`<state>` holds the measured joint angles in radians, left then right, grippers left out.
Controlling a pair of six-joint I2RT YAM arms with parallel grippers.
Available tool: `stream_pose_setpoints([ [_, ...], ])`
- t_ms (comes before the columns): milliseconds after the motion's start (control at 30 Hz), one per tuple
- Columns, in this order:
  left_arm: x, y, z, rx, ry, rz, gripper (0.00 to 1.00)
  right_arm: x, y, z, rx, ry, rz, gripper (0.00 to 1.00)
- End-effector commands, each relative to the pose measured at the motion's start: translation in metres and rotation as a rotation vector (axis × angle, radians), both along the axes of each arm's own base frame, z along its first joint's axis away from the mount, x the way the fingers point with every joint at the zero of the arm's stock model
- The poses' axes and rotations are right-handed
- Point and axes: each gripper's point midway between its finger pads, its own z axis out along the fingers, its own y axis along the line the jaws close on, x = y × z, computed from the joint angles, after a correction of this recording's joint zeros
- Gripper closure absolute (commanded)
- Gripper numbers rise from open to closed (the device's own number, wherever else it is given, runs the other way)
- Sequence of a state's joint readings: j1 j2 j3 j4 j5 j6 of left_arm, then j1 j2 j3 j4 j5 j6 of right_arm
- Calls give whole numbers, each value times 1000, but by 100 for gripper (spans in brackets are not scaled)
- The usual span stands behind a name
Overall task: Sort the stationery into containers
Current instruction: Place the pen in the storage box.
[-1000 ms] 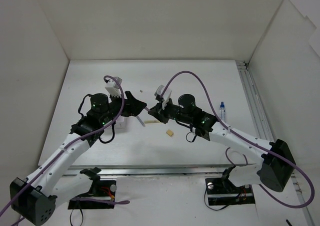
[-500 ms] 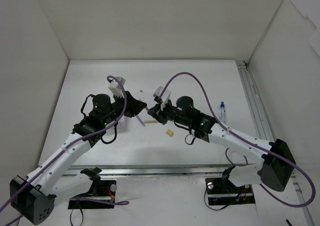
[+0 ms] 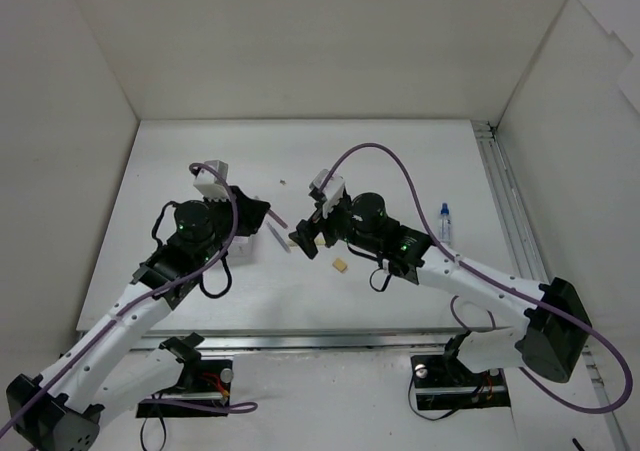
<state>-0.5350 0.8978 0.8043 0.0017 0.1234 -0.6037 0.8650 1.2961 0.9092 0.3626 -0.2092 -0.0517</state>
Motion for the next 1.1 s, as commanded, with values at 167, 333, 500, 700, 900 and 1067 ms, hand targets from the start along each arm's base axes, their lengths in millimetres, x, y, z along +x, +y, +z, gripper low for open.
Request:
stream_pose_setpoints([
  [167,24,127,28,189,-92,586,100,40,-68,32,86,-21,-486,2],
  [333,32,180,17,271,-60,749,100,37,-107,29,92,4,-605,2],
  [500,47,209,3,375,-55,841,100,30,-132,15,62,7,-635,2],
  [700,78,213,-14,384,-36,837,100,24,-144,9,21,16,-642,2],
  [900,88,229,-45,420,66,898,100,20,-154,2,29,16,-664,2],
  [1067,91,213,-47,392,78,809,70,16,-144,-13,-24,50,-602,2],
])
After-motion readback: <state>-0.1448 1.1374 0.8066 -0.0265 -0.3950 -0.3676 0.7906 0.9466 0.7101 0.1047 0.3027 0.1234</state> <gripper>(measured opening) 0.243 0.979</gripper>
